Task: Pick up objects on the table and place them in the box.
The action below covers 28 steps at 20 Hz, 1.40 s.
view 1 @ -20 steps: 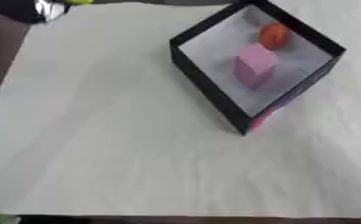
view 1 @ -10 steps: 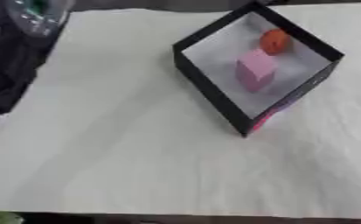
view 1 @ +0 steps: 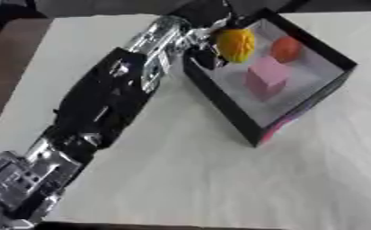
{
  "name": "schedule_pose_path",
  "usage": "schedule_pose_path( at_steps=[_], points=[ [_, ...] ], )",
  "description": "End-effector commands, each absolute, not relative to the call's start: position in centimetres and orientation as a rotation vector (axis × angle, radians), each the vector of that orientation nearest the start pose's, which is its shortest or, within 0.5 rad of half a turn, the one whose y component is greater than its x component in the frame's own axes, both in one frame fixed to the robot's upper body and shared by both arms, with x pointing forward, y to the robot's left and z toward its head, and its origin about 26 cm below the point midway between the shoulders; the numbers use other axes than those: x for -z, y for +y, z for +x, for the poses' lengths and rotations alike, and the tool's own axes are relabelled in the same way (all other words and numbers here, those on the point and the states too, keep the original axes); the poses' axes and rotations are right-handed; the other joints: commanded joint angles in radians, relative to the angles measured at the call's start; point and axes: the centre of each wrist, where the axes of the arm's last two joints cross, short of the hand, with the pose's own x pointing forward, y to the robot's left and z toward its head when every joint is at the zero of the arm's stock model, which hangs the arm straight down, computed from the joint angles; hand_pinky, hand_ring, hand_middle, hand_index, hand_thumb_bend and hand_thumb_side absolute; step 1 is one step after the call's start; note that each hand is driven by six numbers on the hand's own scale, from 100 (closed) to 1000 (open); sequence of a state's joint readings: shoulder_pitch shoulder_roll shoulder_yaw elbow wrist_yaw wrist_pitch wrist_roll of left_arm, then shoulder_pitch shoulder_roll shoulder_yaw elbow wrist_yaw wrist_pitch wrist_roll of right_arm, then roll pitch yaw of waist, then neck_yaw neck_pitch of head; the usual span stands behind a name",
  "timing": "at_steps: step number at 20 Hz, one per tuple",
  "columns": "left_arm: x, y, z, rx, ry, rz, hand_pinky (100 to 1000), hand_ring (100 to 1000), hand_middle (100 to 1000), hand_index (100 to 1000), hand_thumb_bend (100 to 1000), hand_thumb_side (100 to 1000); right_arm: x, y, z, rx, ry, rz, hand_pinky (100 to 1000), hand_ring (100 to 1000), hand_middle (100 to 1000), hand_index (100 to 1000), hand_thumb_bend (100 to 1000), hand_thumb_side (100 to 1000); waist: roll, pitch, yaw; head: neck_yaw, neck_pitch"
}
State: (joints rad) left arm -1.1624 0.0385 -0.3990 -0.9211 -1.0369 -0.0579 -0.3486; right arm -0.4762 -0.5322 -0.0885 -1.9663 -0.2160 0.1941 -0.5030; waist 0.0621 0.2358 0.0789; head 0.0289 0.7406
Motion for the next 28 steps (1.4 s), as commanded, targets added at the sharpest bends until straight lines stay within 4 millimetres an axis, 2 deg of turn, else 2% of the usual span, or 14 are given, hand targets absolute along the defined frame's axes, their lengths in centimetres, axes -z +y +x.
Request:
schedule_pose_path(
  at_steps=[1, 2, 3, 7, 9, 10, 13, 15, 17, 20, 21, 22, 25, 28],
  points=[
    [-21.6, 3.3, 45.9, 1.811, -1.606, 0.814, 798, 778, 750, 826, 555, 221, -28.3, -29.4, 30.6, 0.184, -2.31, -0.441, 890, 855, 821, 915, 236, 323, -0.013, -0.011, -0.002, 0.004, -0.01],
    [-21.6, 3.5, 46.0, 1.8, -1.589, 0.812, 815, 808, 784, 879, 678, 378, -28.2, -29.4, 30.6, 0.185, -2.306, -0.444, 890, 855, 821, 915, 236, 325, -0.012, -0.011, -0.001, 0.003, -0.008],
    [-21.7, 3.7, 46.0, 1.788, -1.579, 0.814, 848, 839, 814, 918, 809, 488, -28.1, -29.4, 30.6, 0.186, -2.303, -0.446, 889, 854, 821, 915, 237, 326, -0.011, -0.011, -0.001, 0.0, -0.007],
    [-23.6, 4.4, 45.8, 1.665, -1.617, 0.88, 853, 840, 824, 937, 884, 527, -28.0, -29.5, 30.6, 0.19, -2.298, -0.452, 889, 854, 820, 915, 238, 324, -0.01, -0.013, 0.004, -0.014, -0.003],
    [-25.3, 5.0, 45.3, 1.57, -1.68, 0.903, 841, 830, 820, 930, 852, 517, -28.0, -29.6, 30.5, 0.194, -2.301, -0.456, 889, 854, 820, 914, 238, 322, -0.009, -0.015, 0.006, -0.019, 0.0],
    [-26.4, 5.3, 45.0, 1.524, -1.72, 0.913, 830, 821, 814, 918, 794, 499, -28.1, -29.6, 30.5, 0.196, -2.302, -0.457, 889, 853, 820, 914, 238, 322, -0.009, -0.016, 0.008, -0.022, 0.001],
    [-29.7, 6.6, 43.7, 1.408, -1.831, 0.93, 808, 805, 805, 904, 720, 466, -28.1, -29.7, 30.4, 0.203, -2.303, -0.462, 888, 853, 819, 914, 239, 320, -0.008, -0.018, 0.013, -0.031, 0.006],
    [-32.4, 8.4, 42.4, 1.309, -1.926, 0.951, 792, 795, 801, 895, 664, 437, -28.1, -29.9, 30.4, 0.209, -2.304, -0.471, 888, 853, 819, 914, 239, 318, -0.006, -0.021, 0.021, -0.039, 0.019],
    [-34.1, 9.9, 41.1, 1.23, -1.991, 0.962, 786, 791, 799, 891, 642, 427, -28.1, -30.0, 30.3, 0.212, -2.305, -0.477, 888, 853, 819, 914, 239, 318, -0.005, -0.023, 0.026, -0.045, 0.027],
    [-34.9, 10.3, 40.1, 1.194, -2.015, 0.951, 786, 791, 799, 891, 642, 427, -28.1, -30.0, 30.3, 0.212, -2.305, -0.479, 888, 853, 819, 914, 239, 318, -0.004, -0.023, 0.027, -0.047, 0.029],
    [-35.0, 10.5, 39.9, 1.185, -2.017, 0.949, 734, 748, 790, 869, 497, 400, -28.0, -30.1, 30.3, 0.215, -2.301, -0.485, 888, 853, 820, 915, 240, 323, -0.003, -0.025, 0.029, -0.061, 0.029],
    [-35.3, 11.3, 39.7, 1.152, -2.025, 0.955, 726, 742, 790, 869, 474, 397, -27.7, -30.6, 30.3, 0.226, -2.282, -0.516, 888, 853, 821, 915, 240, 324, -0.004, -0.031, 0.043, -0.09, 0.029],
    [-36.0, 15.3, 39.1, 1.035, -2.081, 0.995, 705, 728, 784, 864, 442, 391, -26.6, -31.8, 30.0, 0.263, -2.246, -0.588, 888, 853, 821, 915, 239, 327, -0.016, -0.035, 0.093, -0.151, 0.029],
    [-36.3, 20.0, 38.0, 0.9, -2.124, 1.056, 695, 721, 780, 863, 434, 399, -26.3, -32.0, 29.8, 0.281, -2.239, -0.605, 888, 853, 821, 915, 239, 327, -0.028, -0.032, 0.099, -0.164, 0.029]
  ],
)
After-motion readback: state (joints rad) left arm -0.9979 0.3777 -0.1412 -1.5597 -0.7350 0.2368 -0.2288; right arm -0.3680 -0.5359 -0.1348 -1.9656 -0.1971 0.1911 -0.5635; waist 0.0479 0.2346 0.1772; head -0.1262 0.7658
